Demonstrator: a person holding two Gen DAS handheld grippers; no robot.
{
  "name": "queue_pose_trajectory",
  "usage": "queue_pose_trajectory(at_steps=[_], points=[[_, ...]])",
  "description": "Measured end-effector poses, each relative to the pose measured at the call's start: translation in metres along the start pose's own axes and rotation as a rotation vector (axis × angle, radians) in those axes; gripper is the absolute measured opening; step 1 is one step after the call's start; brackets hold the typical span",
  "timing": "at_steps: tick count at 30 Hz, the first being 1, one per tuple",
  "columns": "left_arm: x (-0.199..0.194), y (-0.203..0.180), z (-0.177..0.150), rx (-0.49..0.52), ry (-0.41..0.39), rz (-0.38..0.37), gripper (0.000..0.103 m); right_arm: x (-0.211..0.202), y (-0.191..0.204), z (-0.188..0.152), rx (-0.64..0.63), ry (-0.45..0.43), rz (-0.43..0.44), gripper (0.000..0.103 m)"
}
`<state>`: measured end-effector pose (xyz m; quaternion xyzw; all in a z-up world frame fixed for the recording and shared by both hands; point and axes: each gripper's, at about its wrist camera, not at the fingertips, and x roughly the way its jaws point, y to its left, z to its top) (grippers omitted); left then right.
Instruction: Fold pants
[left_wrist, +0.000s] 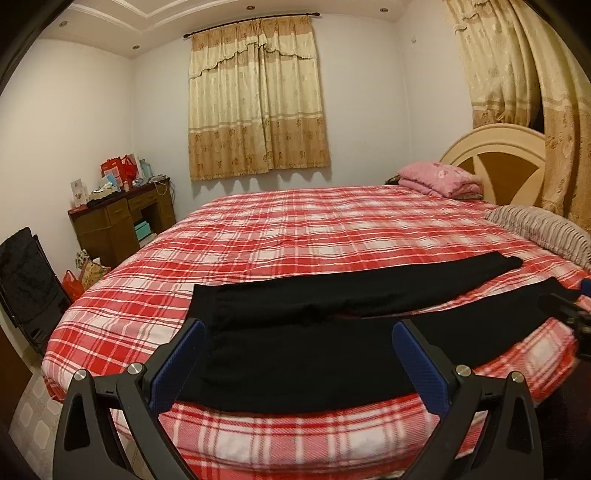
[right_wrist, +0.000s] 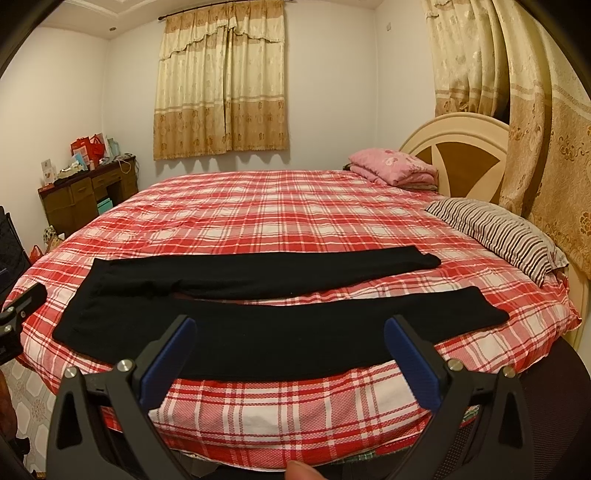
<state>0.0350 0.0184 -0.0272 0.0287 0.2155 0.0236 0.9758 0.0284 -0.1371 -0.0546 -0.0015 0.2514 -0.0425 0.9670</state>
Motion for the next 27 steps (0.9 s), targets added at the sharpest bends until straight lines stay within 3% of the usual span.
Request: queue_pose_trajectory(at_steps=[4,8,11,19,23,27], points=[[0.045,0.030,0.002,-0.002,0.031,0.080,0.102,0.009,-0.003,-0.003,0.003,0.021,0.028,0.103],[0.109,0.088,0.008,-0.046,0.105,0.145,0.102,0.027,-0.005,-0.008,0.004,0.058,0.050,0.103],[0.141,0.124,0.011,-0.056,0.118,0.189,0.102,0.048,-0.009,-0.016,0.010,0.109,0.059,0.103],[0.262,0.173,0.007,-0.019,0.265,0.167,0.100,0.096,-0.044,-0.032,0.119,0.187,0.134,0.103],[0.312,0.187,0.007,-0.033,0.346,0.120,0.076,0.115,-0.056,-0.028,0.118,0.213,0.105,0.103],[0.342,0.200,0.003,-0.058,0.417,0.116,0.076,0.131,-0.071,-0.022,0.101,0.237,0.065,0.102]])
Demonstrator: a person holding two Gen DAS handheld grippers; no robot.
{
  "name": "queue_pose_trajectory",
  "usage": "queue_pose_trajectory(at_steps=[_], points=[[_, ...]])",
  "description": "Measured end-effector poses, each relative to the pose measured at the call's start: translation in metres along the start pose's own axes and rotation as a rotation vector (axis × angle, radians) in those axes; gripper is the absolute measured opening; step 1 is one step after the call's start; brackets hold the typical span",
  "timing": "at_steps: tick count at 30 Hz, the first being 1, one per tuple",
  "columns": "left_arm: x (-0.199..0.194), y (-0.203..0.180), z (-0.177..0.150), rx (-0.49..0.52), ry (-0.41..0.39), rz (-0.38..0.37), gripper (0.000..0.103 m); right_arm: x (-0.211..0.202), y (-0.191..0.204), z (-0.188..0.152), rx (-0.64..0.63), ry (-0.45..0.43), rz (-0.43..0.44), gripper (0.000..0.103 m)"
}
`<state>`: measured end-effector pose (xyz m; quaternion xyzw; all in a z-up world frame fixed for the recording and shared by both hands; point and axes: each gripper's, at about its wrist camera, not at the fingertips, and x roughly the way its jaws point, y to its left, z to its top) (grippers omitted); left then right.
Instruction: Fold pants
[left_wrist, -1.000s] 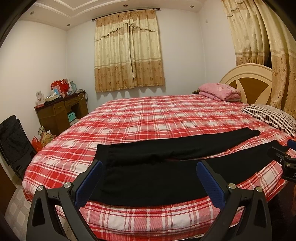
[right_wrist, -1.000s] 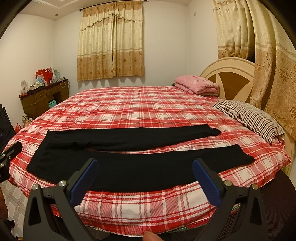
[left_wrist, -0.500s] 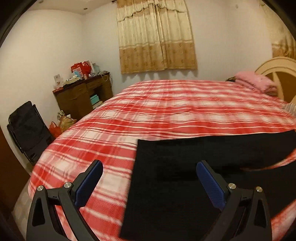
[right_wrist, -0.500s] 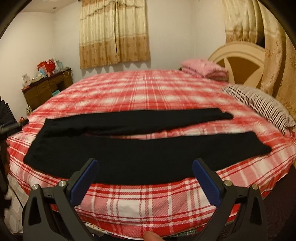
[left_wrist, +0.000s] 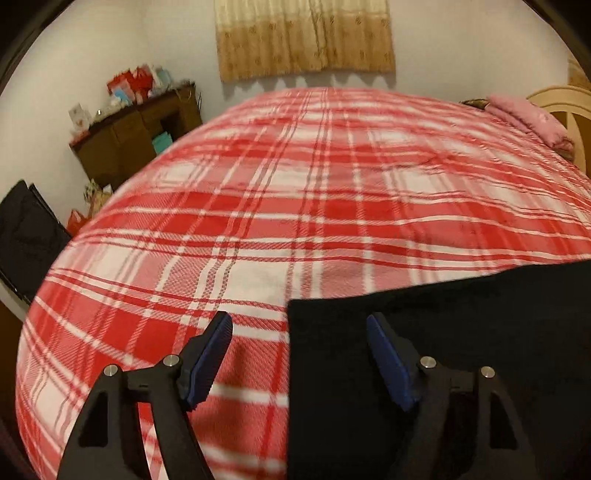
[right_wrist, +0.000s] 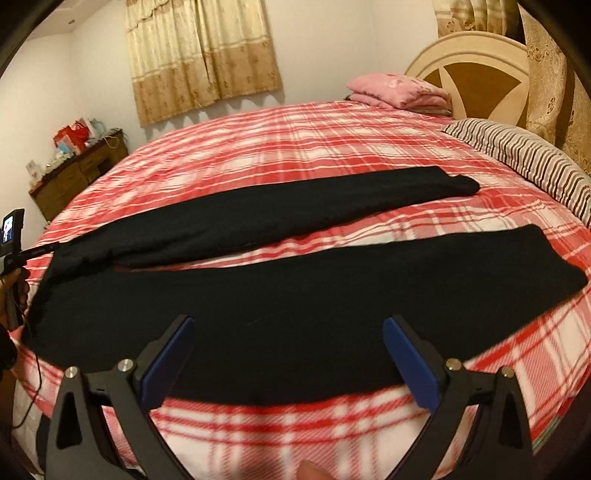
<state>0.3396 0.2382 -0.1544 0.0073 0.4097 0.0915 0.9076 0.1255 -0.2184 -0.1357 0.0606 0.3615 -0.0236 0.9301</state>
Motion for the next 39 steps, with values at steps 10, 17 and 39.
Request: queue_pose_trajectory(at_steps=[10,17,39], points=[[0.011,-0.008,0.008,0.078,0.043,-0.089,0.037,0.028,-0.038,0.034,0.006,0.067,0.012,0.085],[0.013,-0.009,0.009,0.086,0.043,-0.111,0.028,0.034,-0.102,0.097,-0.028,0.019,-0.102,0.072],[0.023,-0.016,0.012,0.082,0.053,-0.078,0.023,0.209,-0.229,0.194,0.038,0.296,-0.109,0.022]])
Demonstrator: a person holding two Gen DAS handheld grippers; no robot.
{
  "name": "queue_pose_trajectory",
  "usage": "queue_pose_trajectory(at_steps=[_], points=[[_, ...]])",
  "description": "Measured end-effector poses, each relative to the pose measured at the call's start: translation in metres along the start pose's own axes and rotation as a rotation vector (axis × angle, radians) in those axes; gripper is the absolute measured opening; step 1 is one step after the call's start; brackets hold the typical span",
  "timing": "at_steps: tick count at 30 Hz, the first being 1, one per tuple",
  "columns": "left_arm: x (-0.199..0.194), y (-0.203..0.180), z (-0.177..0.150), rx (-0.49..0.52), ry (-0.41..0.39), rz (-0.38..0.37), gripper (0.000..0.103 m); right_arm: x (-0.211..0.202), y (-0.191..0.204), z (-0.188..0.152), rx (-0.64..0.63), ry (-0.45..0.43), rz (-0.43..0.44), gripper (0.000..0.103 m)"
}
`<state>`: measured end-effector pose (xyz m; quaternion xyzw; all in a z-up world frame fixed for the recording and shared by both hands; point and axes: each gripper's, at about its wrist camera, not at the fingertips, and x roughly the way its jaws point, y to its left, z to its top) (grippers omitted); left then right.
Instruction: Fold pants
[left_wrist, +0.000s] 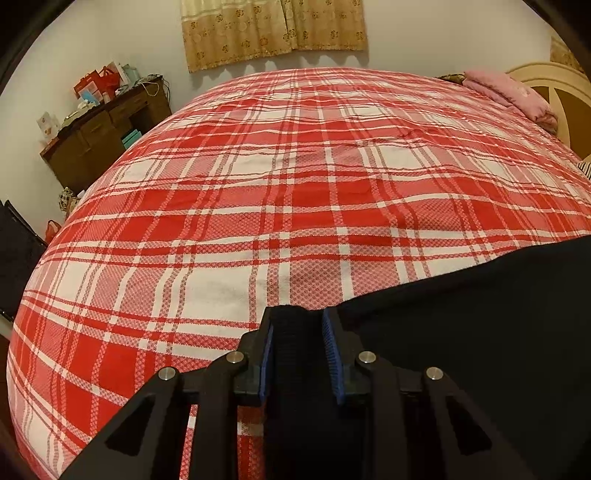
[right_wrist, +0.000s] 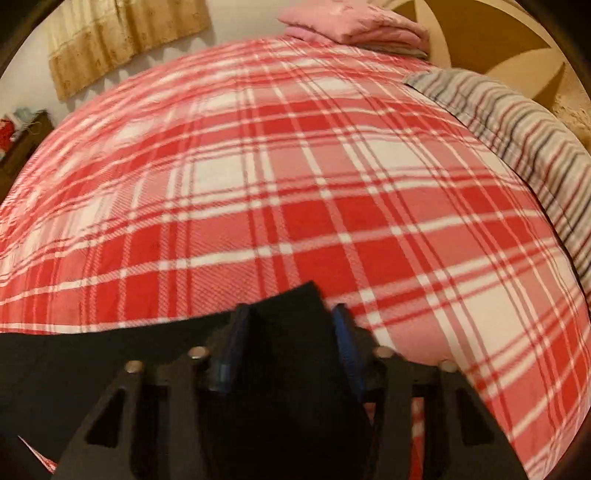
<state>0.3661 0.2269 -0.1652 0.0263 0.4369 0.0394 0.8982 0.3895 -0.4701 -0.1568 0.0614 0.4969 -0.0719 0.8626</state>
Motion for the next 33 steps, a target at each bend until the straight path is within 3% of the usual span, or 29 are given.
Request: queue_pose_trajectory(at_steps=[1,5,8,13,18,26,33], points=[[0.000,0.001,0.001,-0.012,0.004,-0.013,0.017,-0.001,-0.001,0.001,0.000,-0.001,0.031,0.013],[-0.014,0.004,0.007,-0.026,-0.026,-0.052,0.012,-0.016,0.012,-0.002,-0.037,-0.032,0.042,0.011],[-0.041,0.012,0.006,-0.052,-0.100,-0.093,0.012,-0.055,0.020,-0.006,-0.064,-0.161,0.089,0.011],[-0.093,0.030,-0.013,-0.131,-0.234,-0.221,0.012,-0.149,0.016,-0.037,-0.121,-0.440,0.166,0.011],[-0.124,0.042,-0.052,-0.177,-0.294,-0.325,0.012,-0.191,-0.004,-0.076,-0.114,-0.577,0.218,0.011],[-0.142,0.056,-0.118,-0.196,-0.303,-0.433,0.012,-0.203,-0.036,-0.150,-0.066,-0.582,0.274,0.011],[-0.142,0.047,-0.153,-0.122,-0.276,-0.433,0.012,-0.201,-0.053,-0.188,-0.054,-0.510,0.275,0.011]])
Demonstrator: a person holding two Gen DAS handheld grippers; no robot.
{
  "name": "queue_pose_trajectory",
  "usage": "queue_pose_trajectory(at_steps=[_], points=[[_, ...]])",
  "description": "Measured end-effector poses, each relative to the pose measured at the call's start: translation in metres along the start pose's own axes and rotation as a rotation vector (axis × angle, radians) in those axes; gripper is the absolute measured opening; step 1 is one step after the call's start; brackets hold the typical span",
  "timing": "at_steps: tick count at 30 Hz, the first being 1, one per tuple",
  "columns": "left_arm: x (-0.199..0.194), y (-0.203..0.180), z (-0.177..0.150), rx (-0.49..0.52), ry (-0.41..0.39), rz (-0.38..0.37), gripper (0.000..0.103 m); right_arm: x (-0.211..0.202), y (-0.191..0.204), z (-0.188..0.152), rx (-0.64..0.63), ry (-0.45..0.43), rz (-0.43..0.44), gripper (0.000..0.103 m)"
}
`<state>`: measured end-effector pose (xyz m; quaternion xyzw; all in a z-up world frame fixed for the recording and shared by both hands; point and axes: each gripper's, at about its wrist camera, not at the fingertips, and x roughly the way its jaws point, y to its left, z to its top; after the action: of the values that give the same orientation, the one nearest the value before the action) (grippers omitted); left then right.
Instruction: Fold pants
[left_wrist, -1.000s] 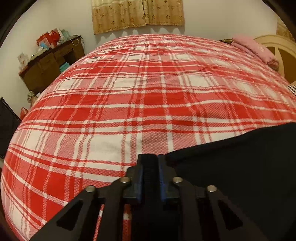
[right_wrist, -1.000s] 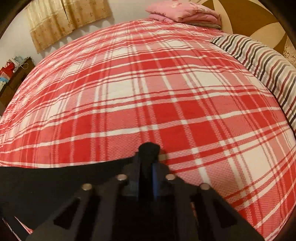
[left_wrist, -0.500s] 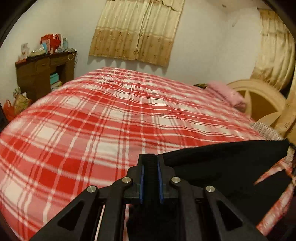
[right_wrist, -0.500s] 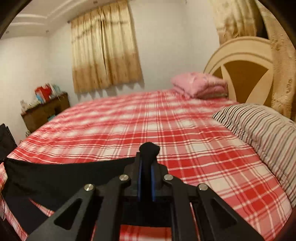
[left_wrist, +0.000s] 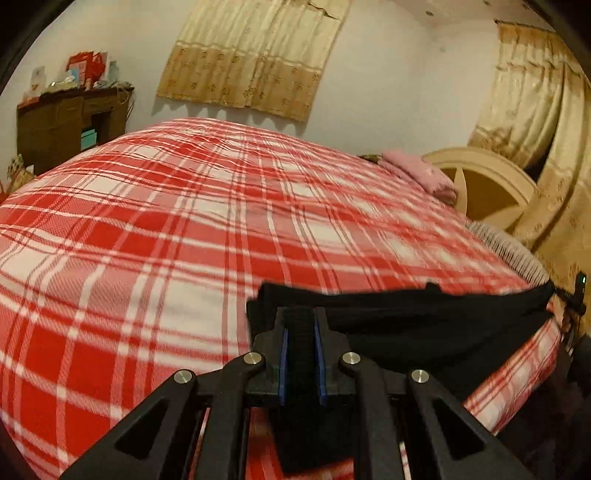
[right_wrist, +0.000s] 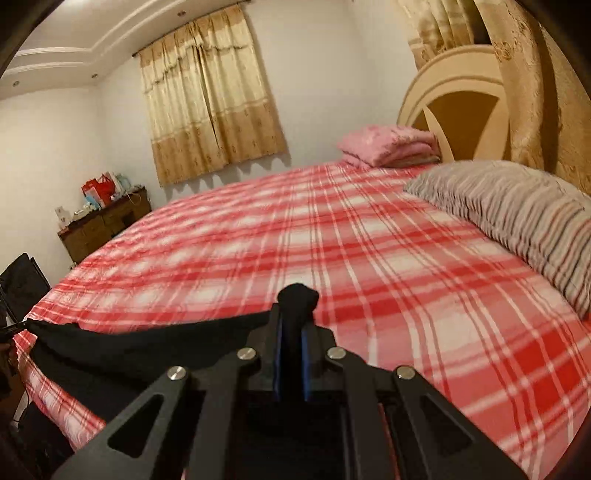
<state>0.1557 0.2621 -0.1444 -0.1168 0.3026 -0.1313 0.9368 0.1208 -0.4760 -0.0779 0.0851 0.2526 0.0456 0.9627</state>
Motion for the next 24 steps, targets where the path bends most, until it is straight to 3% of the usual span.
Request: queue_pose_trajectory(at_steps=[9,11,12,13,19,21,24], points=[[-0.018,-0.002,-0.031,0.129,0.058,0.048,0.020,-0.019,-0.004,-0.035,0.027,0.089,-0.038,0.024],[-0.024,-0.002,-0.035,0.155,0.062,0.080,0.039,-0.028,-0.005,-0.041,0.034,0.097,-0.061,0.038],[-0.028,0.000,-0.038,0.167,0.060,0.104,0.043,-0.034,-0.005,-0.044,0.039,0.090,-0.074,0.050],[-0.031,0.002,-0.040,0.169,0.058,0.120,0.047,-0.038,-0.004,-0.045,0.044,0.083,-0.078,0.052],[-0.049,0.029,-0.047,0.125,0.048,0.210,0.048,-0.060,0.024,-0.041,0.027,0.018,-0.060,0.055],[-0.055,0.041,-0.048,0.071,0.037,0.245,0.048,-0.061,0.041,-0.038,0.000,0.008,-0.025,0.055],[-0.065,0.044,-0.045,0.022,-0.004,0.238,0.048,-0.061,0.067,-0.034,-0.028,-0.002,0.042,0.055]])
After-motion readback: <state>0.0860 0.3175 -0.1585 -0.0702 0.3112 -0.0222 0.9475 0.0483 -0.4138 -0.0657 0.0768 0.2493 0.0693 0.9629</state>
